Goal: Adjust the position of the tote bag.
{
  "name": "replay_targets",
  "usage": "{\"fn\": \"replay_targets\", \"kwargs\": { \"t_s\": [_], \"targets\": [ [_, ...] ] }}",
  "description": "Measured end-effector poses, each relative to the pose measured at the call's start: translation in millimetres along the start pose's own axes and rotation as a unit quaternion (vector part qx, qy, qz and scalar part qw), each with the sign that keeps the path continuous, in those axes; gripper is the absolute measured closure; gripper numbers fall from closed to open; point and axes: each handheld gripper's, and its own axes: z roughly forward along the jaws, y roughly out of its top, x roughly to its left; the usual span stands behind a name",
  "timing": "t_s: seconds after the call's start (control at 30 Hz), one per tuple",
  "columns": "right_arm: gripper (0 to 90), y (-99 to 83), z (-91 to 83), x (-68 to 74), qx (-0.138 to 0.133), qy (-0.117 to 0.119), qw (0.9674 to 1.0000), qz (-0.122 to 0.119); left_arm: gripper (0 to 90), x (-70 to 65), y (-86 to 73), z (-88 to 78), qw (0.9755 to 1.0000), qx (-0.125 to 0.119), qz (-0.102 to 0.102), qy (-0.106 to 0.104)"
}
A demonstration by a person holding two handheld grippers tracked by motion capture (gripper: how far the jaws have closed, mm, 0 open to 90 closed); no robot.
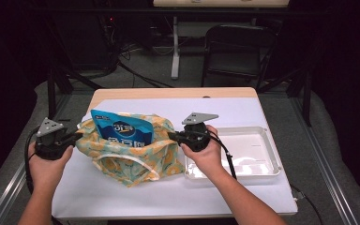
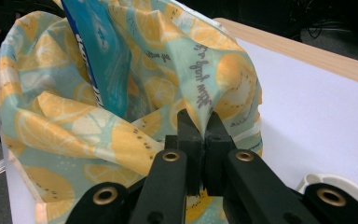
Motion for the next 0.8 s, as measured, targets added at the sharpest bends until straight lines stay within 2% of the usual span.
{"fn": "replay_targets", "kwargs": {
  "t_s": [0.3, 0.53, 0.8],
  "targets": [
    [87.1, -9.0, 4.3, -1.6, 0.005, -0.006, 1.0000, 0.000, 84.5, -3.4, -10.0, 9.2, 1.0000, -0.002, -0.009, -0.002],
    [86.9, -15.4, 3.0, -1.0, -0.005, 0.000, 1.0000, 0.005, 83.7, -7.2, -18.7, 7.3, 0.9994, -0.025, -0.024, -0.006],
    [84.9, -22.0, 1.8, 1.3, -0.021, 0.001, 0.9998, 0.004, 82.6, -10.0, -27.0, 5.7, 0.9989, -0.033, -0.031, -0.016]
  ]
}}
